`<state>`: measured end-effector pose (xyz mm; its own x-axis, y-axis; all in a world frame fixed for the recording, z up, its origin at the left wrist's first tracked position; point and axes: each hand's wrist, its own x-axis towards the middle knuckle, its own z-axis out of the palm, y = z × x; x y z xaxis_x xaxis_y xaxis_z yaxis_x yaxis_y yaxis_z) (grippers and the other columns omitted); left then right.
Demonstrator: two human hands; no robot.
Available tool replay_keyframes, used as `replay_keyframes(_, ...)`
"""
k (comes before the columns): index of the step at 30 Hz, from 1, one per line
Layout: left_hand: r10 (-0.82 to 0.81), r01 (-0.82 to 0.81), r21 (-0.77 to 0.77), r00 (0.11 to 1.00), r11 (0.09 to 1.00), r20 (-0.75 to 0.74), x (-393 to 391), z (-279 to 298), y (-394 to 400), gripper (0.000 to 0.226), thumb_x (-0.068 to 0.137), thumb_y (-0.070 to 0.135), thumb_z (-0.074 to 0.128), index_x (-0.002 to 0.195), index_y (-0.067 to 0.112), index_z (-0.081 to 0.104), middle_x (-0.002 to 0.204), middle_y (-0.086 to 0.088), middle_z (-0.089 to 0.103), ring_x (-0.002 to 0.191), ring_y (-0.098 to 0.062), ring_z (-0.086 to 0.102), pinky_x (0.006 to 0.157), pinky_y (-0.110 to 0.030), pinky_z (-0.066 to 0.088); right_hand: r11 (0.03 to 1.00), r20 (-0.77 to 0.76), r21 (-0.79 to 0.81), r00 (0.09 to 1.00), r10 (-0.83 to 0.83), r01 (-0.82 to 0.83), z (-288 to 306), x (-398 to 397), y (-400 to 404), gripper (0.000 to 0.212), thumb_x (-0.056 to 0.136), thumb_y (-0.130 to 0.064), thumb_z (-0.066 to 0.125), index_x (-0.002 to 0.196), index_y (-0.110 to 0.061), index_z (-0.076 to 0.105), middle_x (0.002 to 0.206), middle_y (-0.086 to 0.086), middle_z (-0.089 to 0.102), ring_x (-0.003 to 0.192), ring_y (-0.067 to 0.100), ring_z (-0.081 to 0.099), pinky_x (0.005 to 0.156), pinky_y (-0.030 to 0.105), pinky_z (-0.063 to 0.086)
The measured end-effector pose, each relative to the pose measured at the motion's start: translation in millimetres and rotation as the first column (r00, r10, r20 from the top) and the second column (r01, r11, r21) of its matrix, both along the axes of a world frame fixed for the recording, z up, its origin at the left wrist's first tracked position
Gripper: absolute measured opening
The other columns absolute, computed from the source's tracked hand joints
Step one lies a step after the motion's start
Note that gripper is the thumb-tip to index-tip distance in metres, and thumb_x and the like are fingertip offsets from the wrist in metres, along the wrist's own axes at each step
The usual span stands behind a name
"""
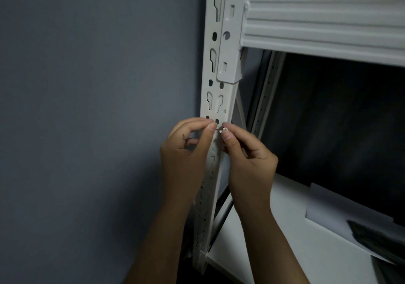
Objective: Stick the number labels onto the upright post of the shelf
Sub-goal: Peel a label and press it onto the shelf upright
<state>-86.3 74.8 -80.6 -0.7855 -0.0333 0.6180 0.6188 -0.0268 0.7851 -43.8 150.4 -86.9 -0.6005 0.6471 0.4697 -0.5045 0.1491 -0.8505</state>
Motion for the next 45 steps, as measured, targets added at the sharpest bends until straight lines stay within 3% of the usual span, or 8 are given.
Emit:
replay_keyframes(14, -0.059, 0.055, -0.057, 0.996, 0.997, -0.066, 7, 2, -5, 0.014, 0.085, 0.014, 0.066, 0.083, 0.028, 0.067, 0.087, 0.013, 0.068, 0.084, -0.004, 0.065, 0.07, -0.015, 0.05, 0.994, -0.024, 0.093, 0.998, 0.053, -0.05, 9, 5, -1, 0.021, 0.091, 0.0, 0.059, 0.088, -0.018, 0.069, 0.083, -0.01, 0.069, 0.082, 0.001, 0.067, 0.071, 0.012, 0.05)
replay_keyframes(17, -0.1, 0.076, -0.157, 0.983, 0.985, -0.156, 5, 2, -7, 0.003, 0.083, 0.021, 0.067, 0.086, 0.021, 0.069, 0.09, 0.012, 0.067, 0.088, -0.003, 0.064, 0.076, -0.016, 0.051, 0.993, 0.01, 0.12, 1.0, 0.011, -0.012, 8, 4, 2, 0.023, 0.093, -0.002, 0.057, 0.086, -0.022, 0.065, 0.08, -0.013, 0.065, 0.08, -0.002, 0.064, 0.07, 0.011, 0.049)
replay_keyframes(19, -0.16, 0.112, -0.241, 0.968, 0.964, -0.191, 4, 1, -8, 0.011, 0.083, 0.026, 0.065, 0.09, 0.019, 0.07, 0.091, 0.008, 0.068, 0.092, -0.002, 0.063, 0.08, -0.016, 0.05, 0.997, 0.025, 0.077, 1.0, -0.015, 0.013, 7, 3, 6, 0.021, 0.093, -0.003, 0.056, 0.085, -0.02, 0.064, 0.077, -0.013, 0.064, 0.077, -0.002, 0.062, 0.071, 0.013, 0.05)
replay_keyframes(25, -0.146, 0.148, -0.107, 0.989, 0.983, 0.021, 9, 8, -10, 0.014, 0.089, 0.016, 0.062, 0.089, 0.03, 0.067, 0.088, 0.016, 0.069, 0.086, -0.001, 0.065, 0.074, -0.015, 0.051, 0.996, 0.029, -0.082, 0.999, 0.046, -0.044, 5, 7, 15, 0.019, 0.089, -0.007, 0.063, 0.086, -0.023, 0.071, 0.083, -0.013, 0.072, 0.085, 0.004, 0.067, 0.075, 0.019, 0.053)
replay_keyframes(31, -0.309, 0.319, -0.001, 0.919, 0.948, 0.243, 19, 17, -14, 0.01, 0.084, 0.016, 0.065, 0.091, 0.019, 0.072, 0.084, 0.005, 0.074, 0.079, -0.007, 0.068, 0.066, -0.018, 0.053, 0.997, 0.021, 0.068, 0.999, 0.03, -0.031, 4, 16, 13, 0.017, 0.085, -0.005, 0.069, 0.089, -0.02, 0.075, 0.095, 0.005, 0.073, 0.094, 0.016, 0.068, 0.085, 0.03, 0.055)
replay_keyframes(35, -0.356, 0.357, 0.066, 0.863, 0.932, 0.358, 25, 17, -22, 0.011, 0.082, 0.014, 0.069, 0.091, 0.017, 0.073, 0.084, 0.003, 0.074, 0.081, -0.008, 0.07, 0.067, -0.017, 0.053, 0.981, 0.032, 0.192, 0.999, 0.026, -0.031, 5, 27, 11, 0.021, 0.082, -0.003, 0.07, 0.095, -0.02, 0.073, 0.093, -0.002, 0.072, 0.091, 0.008, 0.068, 0.083, 0.022, 0.055)
replay_keyframes(40, -0.293, 0.315, 0.01, 0.871, 0.949, 0.394, 36, 13, -26, 0.008, 0.086, 0.016, 0.065, 0.088, 0.017, 0.073, 0.079, 0.004, 0.073, 0.074, -0.004, 0.068, 0.063, -0.014, 0.05, 0.952, 0.048, 0.305, 0.999, -0.014, -0.002, 1, 37, 6, 0.025, 0.084, 0.0, 0.069, 0.099, -0.02, 0.071, 0.094, -0.007, 0.071, 0.092, 0.006, 0.067, 0.084, 0.019, 0.054)
replay_keyframes(45, -0.182, 0.235, -0.115, 0.92, 0.965, 0.347, 51, 7, -27, 0.012, 0.091, 0.016, 0.059, 0.087, 0.019, 0.07, 0.073, 0.011, 0.07, 0.072, 0.002, 0.066, 0.066, -0.011, 0.049, 0.957, 0.07, 0.289, 0.996, -0.049, 0.027, -10, 45, -7, 0.028, 0.088, 0.0, 0.065, 0.099, -0.026, 0.069, 0.097, -0.005, 0.071, 0.093, 0.004, 0.066, 0.085, 0.017, 0.052)
